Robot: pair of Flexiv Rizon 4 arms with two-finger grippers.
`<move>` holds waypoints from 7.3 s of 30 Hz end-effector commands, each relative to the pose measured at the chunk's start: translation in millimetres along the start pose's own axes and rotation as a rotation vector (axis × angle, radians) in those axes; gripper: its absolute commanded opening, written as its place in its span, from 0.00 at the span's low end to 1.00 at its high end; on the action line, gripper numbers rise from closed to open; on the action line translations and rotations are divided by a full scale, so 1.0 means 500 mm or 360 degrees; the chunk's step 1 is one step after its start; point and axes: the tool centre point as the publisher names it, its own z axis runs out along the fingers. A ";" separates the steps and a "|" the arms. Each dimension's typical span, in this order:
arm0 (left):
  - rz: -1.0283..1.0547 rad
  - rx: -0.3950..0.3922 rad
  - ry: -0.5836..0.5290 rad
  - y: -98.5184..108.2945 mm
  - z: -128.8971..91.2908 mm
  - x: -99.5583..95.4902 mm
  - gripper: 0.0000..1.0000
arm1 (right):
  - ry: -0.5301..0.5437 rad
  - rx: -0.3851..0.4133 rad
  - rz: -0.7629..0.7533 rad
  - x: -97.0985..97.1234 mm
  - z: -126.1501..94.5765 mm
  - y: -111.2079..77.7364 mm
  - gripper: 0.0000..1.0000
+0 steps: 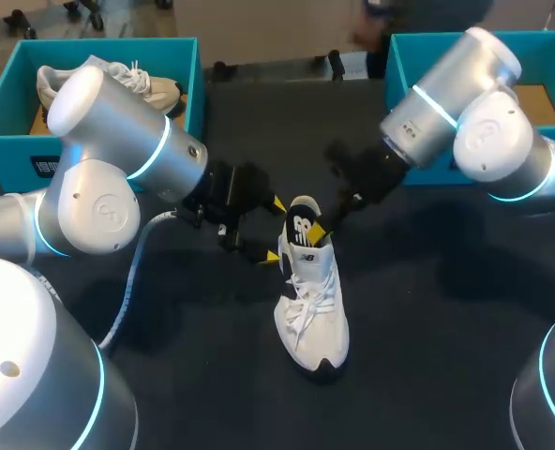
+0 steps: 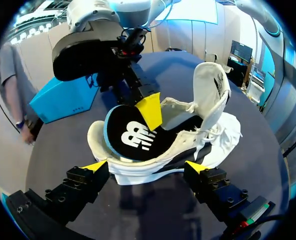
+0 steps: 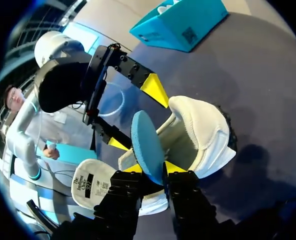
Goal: Take the shoe out of the shoebox, open the shoe tongue, remove and reinsert the insole, then place the shoe into the shoebox
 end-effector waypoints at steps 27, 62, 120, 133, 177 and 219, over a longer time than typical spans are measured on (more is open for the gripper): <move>0.0001 -0.0003 0.0000 0.000 0.000 0.001 1.00 | 0.0064 0.0200 -0.0026 -0.017 0.050 -0.004 0.00; 0.0001 -0.0003 0.0000 0.000 0.000 0.001 1.00 | 0.0305 0.0408 0.0042 0.007 0.048 -0.024 0.23; 0.0001 -0.0003 0.0000 0.000 0.000 0.001 1.00 | 0.0080 0.0361 -0.0117 0.018 -0.021 0.038 0.35; 0.0001 -0.0003 0.0000 0.000 0.000 0.001 1.00 | 0.0067 0.0388 -0.0215 0.004 -0.029 0.085 0.00; 0.0001 -0.0003 0.0000 0.000 0.000 0.001 1.00 | -0.0183 0.0255 -0.0266 0.049 -0.127 0.123 0.33; 0.0001 0.0080 0.0037 0.010 -0.083 -0.002 1.00 | -0.0593 0.0103 0.0118 0.042 -0.217 0.081 0.00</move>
